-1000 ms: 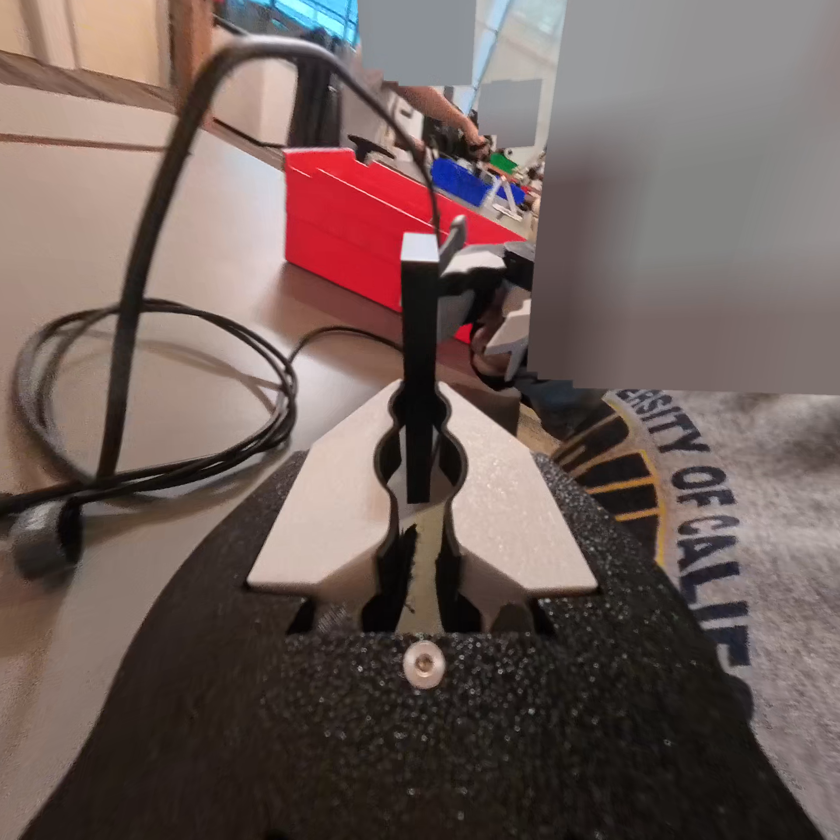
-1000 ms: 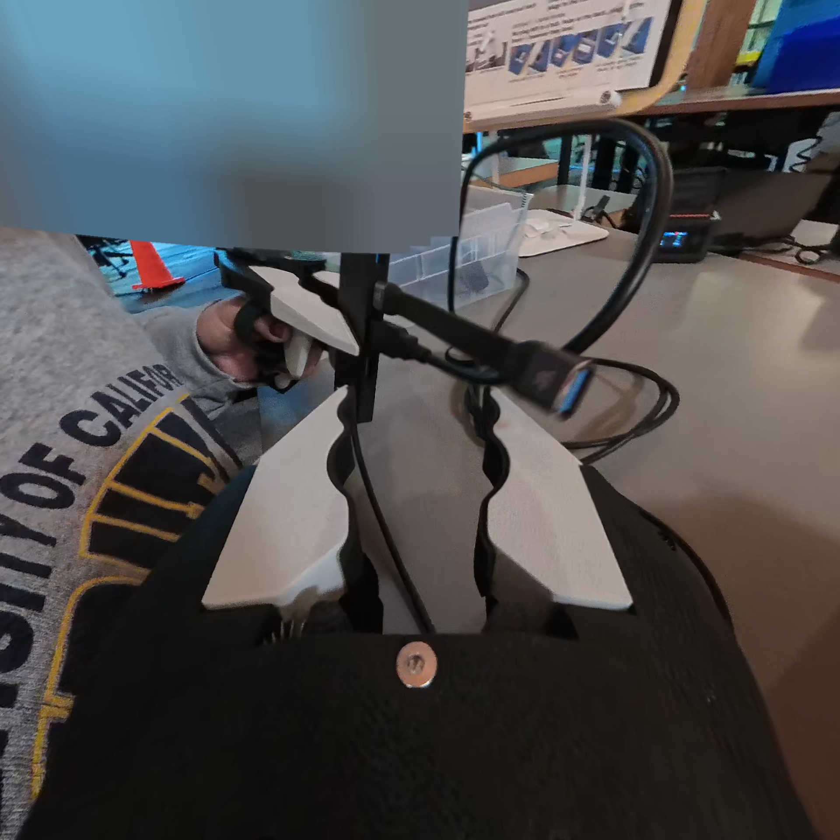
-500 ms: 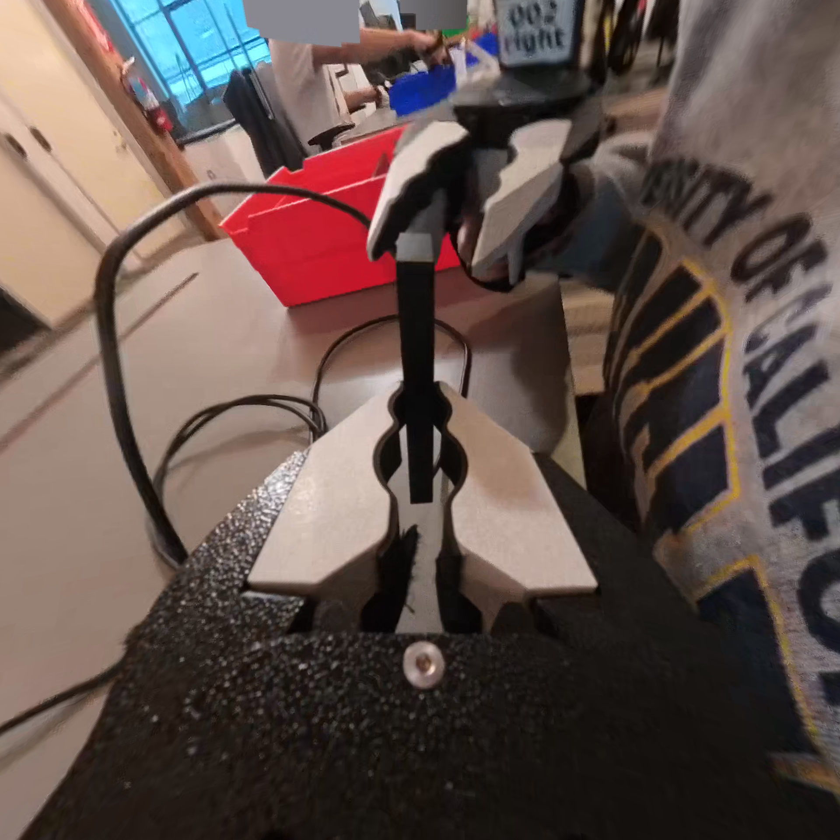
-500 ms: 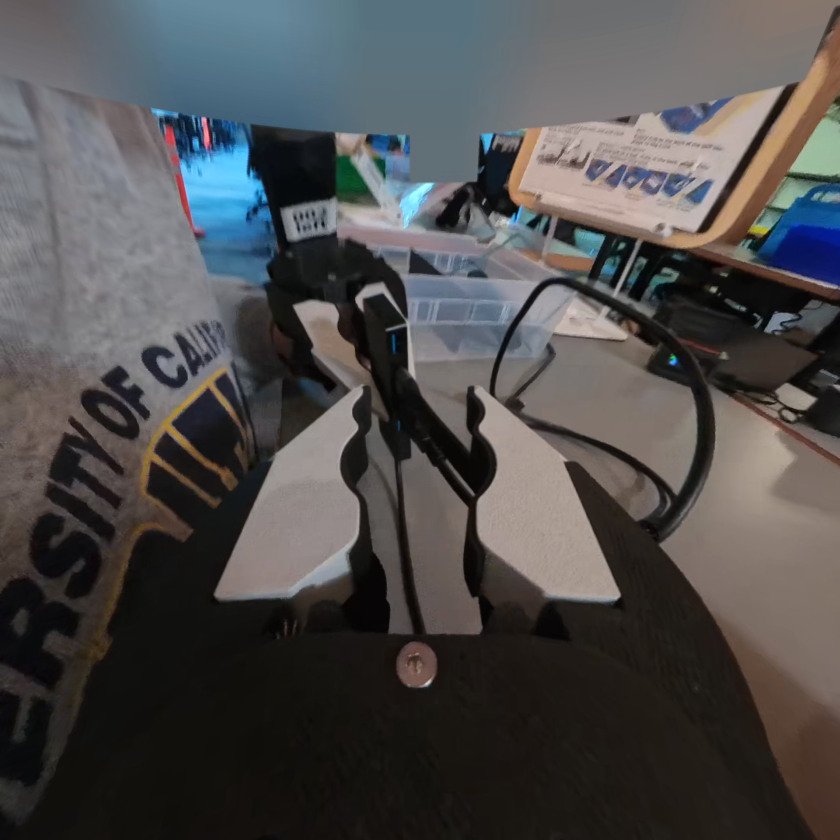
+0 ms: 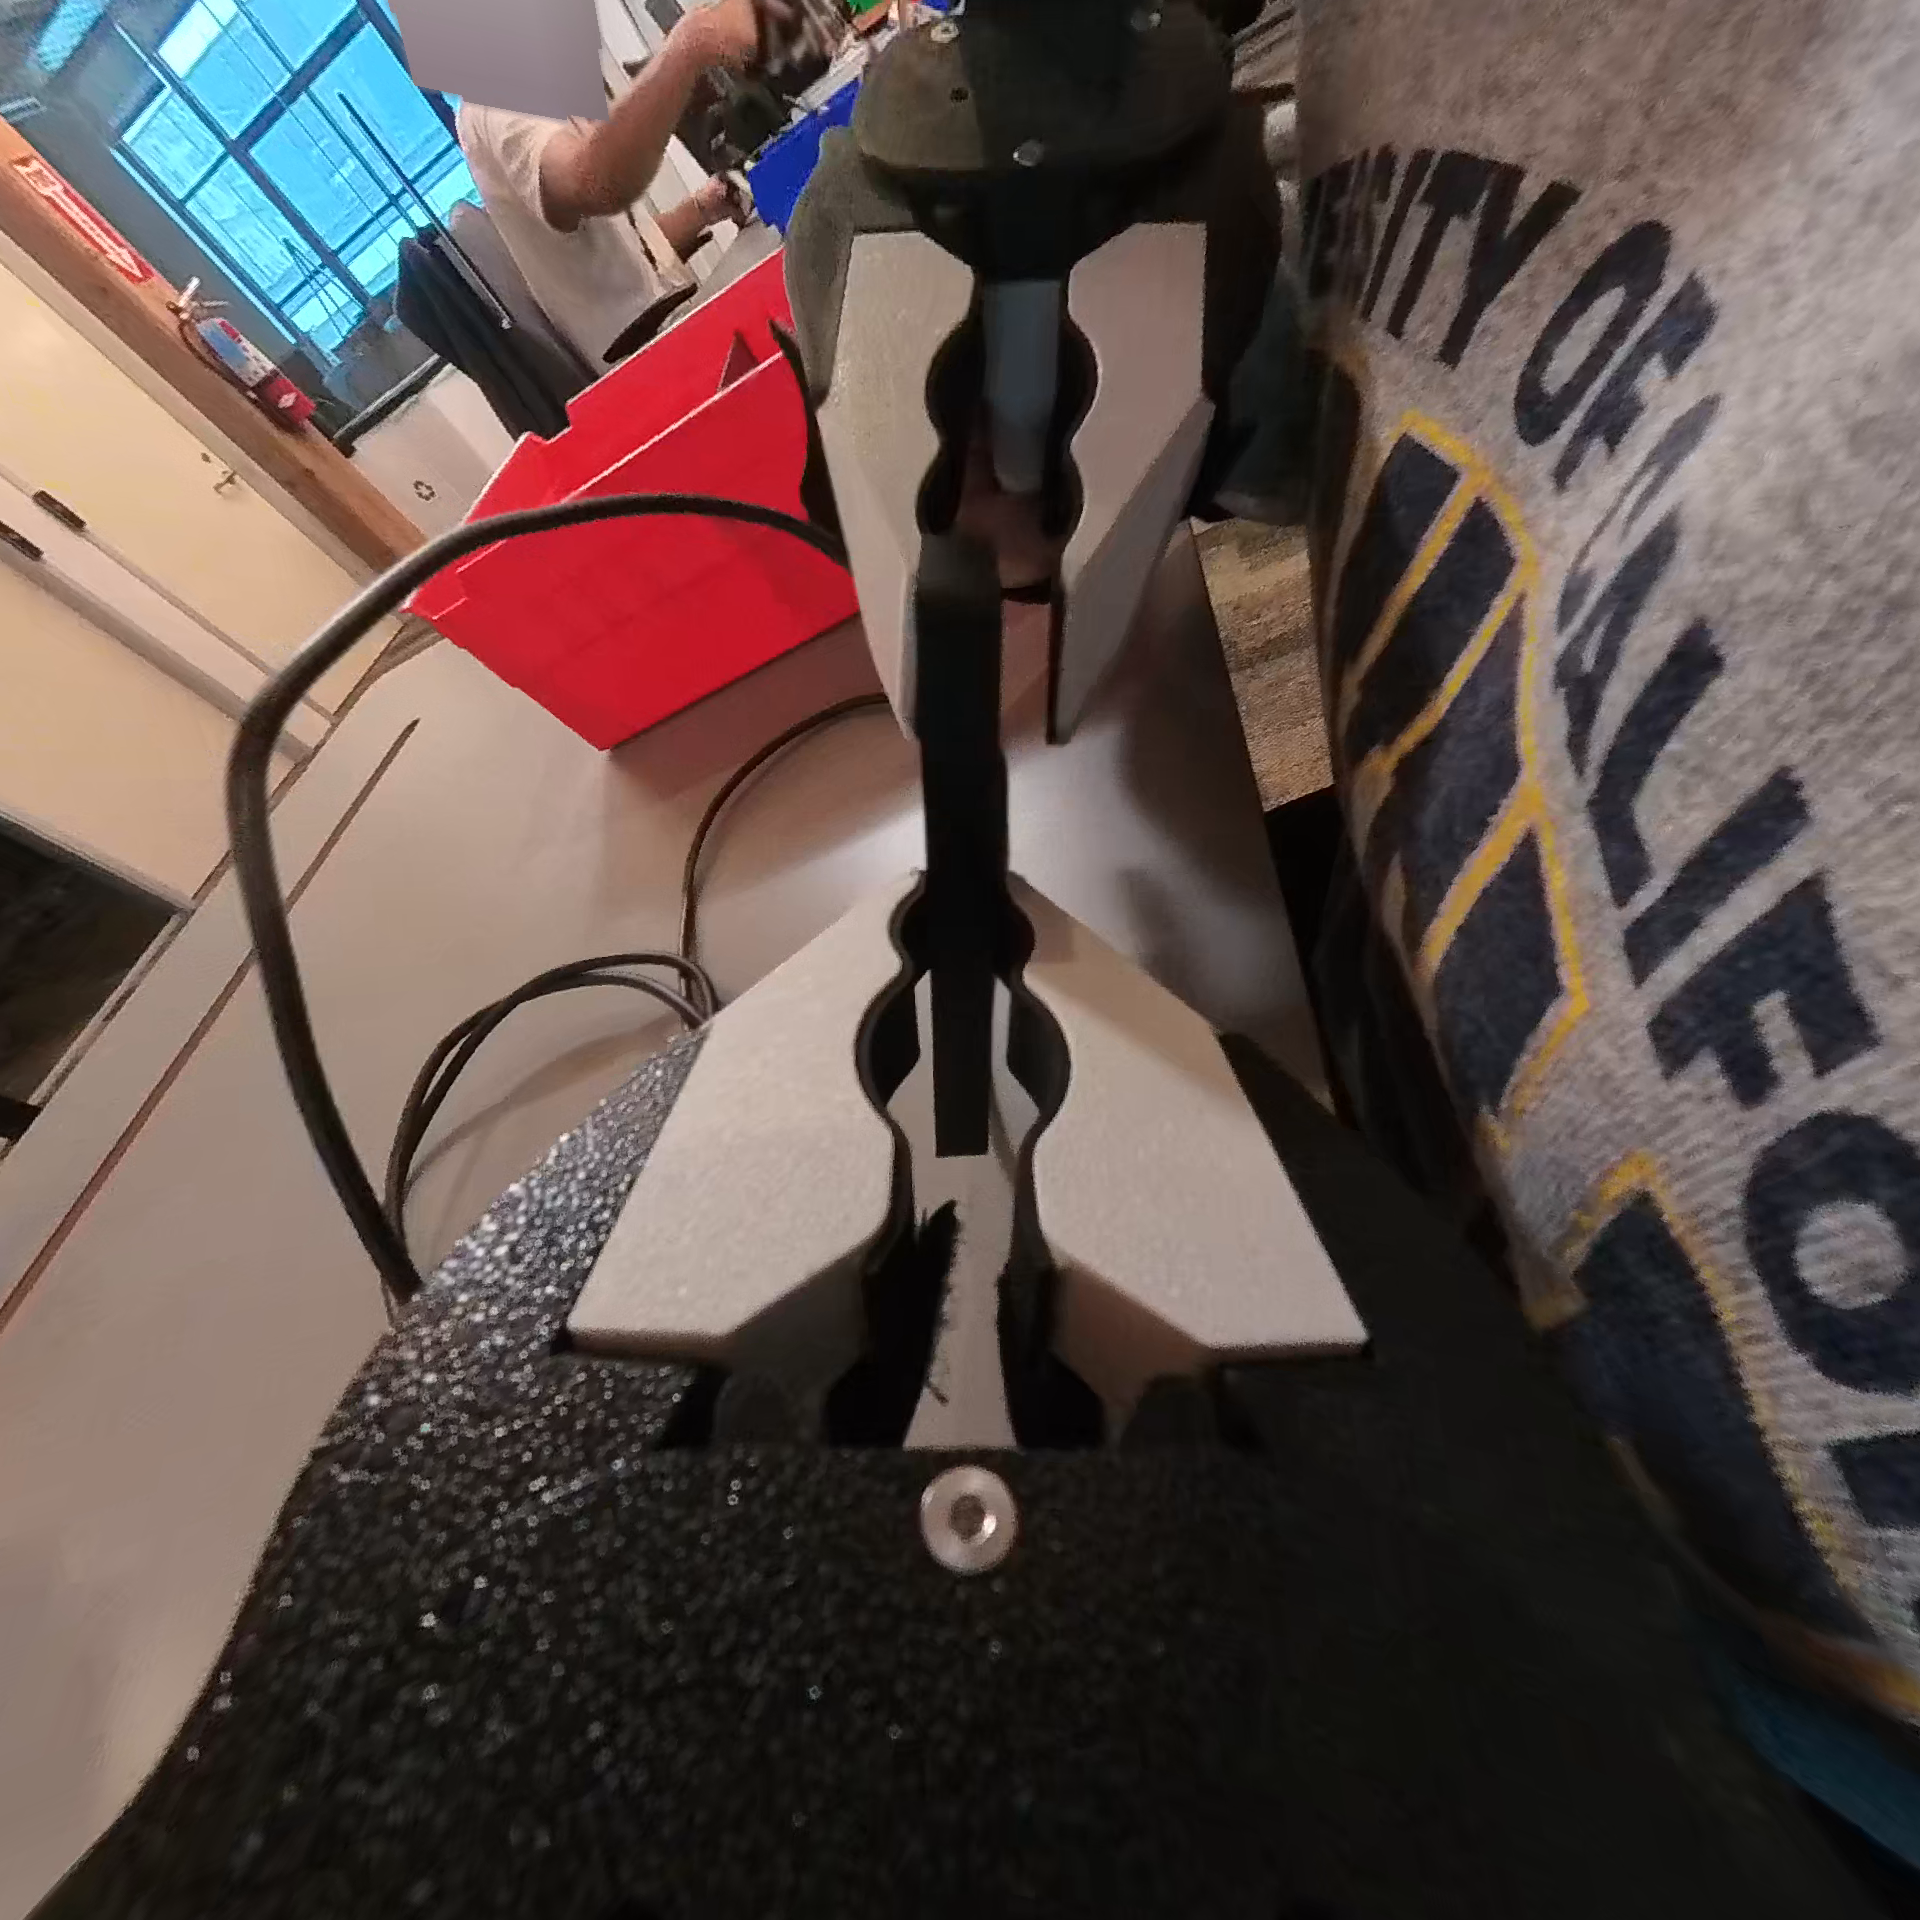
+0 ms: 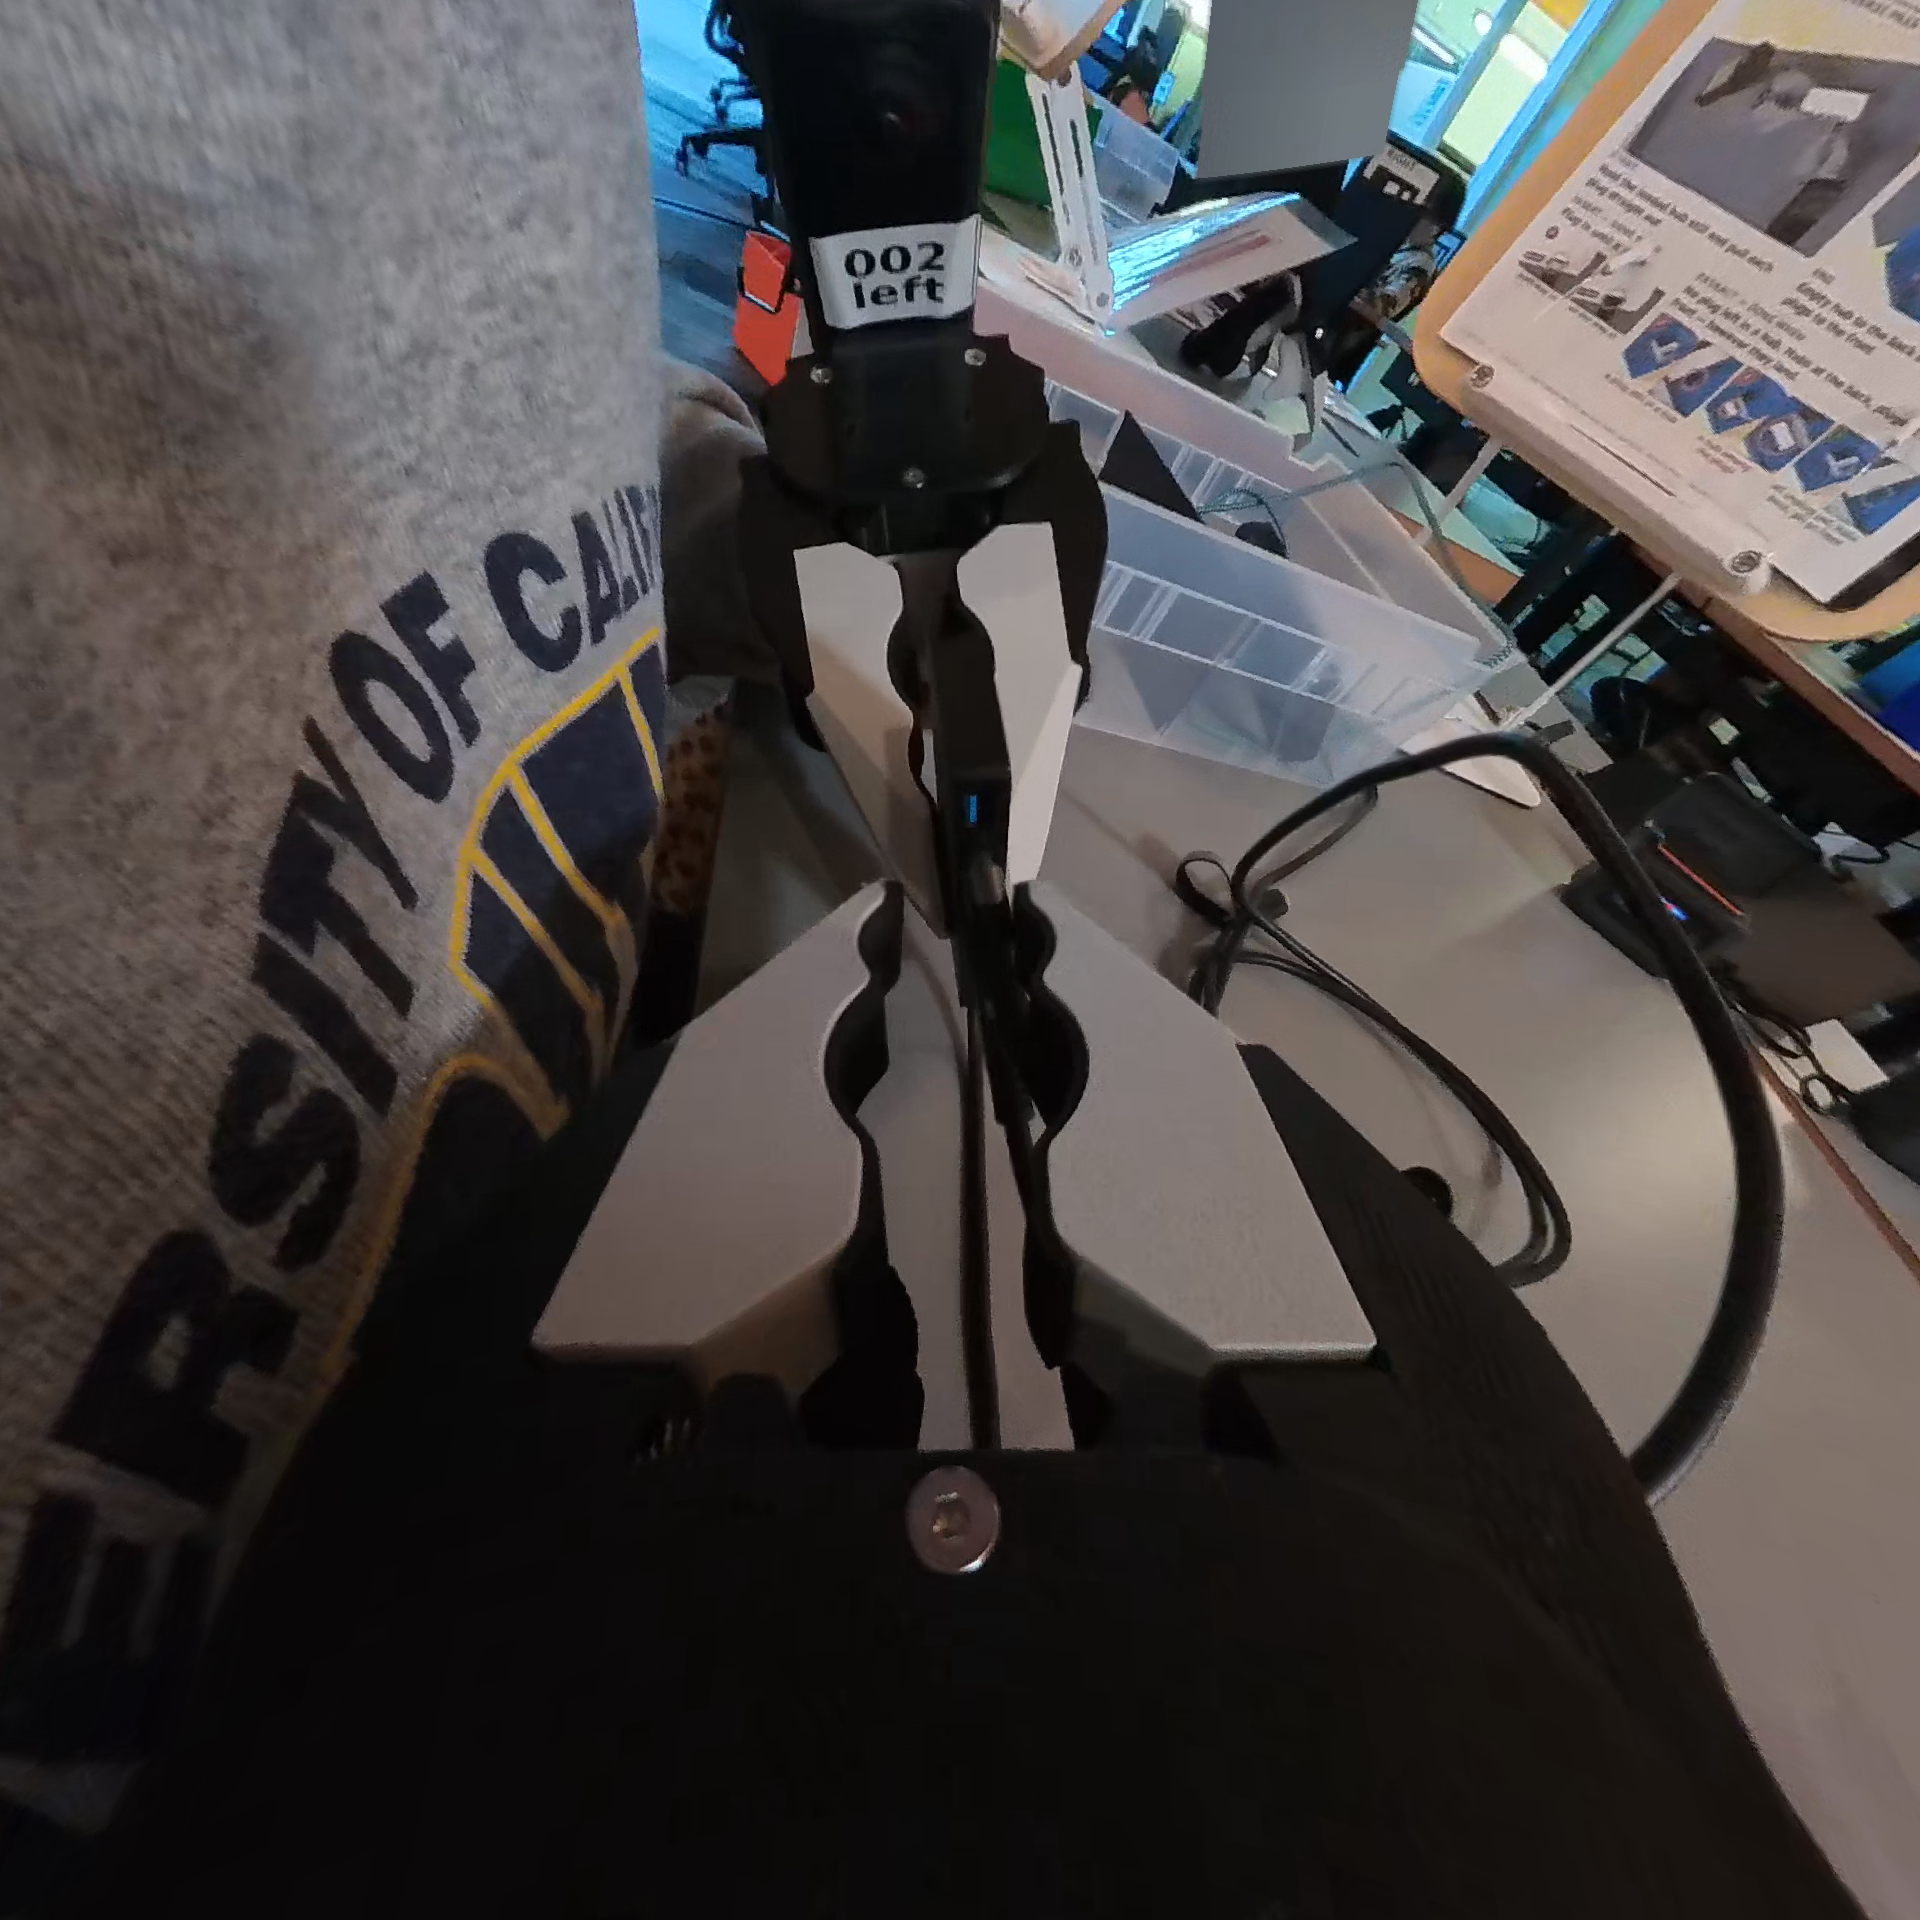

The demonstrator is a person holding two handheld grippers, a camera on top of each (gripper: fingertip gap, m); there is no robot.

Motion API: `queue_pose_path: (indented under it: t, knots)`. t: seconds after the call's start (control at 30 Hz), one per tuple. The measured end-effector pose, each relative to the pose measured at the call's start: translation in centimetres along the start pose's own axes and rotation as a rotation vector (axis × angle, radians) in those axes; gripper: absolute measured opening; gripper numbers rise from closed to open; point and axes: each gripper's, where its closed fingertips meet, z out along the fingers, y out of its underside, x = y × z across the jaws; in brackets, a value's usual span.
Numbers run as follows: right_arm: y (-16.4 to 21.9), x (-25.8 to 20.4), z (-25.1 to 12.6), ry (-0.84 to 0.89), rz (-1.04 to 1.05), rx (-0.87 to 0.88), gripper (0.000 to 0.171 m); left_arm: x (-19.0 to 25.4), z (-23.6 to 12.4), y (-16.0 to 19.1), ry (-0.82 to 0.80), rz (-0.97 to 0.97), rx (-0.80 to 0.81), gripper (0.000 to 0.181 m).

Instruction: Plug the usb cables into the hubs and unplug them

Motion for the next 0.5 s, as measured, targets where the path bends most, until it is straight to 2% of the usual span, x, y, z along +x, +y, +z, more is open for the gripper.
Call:
queue_pose_path:
  t: [0.07,0.23,0.3,0.33,0.4,0.5]
  knots:
    - [0.2,0.1,0.1,0.014,-0.023,-0.016,0.008,0.3,0.1,-0.1,0.021,-0.003,0.007,0.009]
    - [0.2,0.1,-0.1,0.009,-0.026,-0.022,0.006,0.4,0.2,-0.8,0.033,-0.068,0.036,0.011]
    - [0.4,-0.1,0.0,0.003,-0.039,-0.035,0.006,0.7,0.3,-1.4,0.033,-0.042,0.036,0.028]
    - [0.4,-0.3,0.1,0.0,-0.046,-0.04,0.006,0.9,0.4,-1.4,0.031,-0.005,0.022,0.029]
    - [0.4,-0.4,0.2,-0.007,-0.053,-0.044,0.006,1.0,0.6,-1.3,0.007,0.057,-0.011,0.011]
    - [0.3,-0.5,0.2,-0.006,-0.044,-0.04,0.006,0.9,0.6,-1.5,-0.005,0.069,-0.018,0.008]
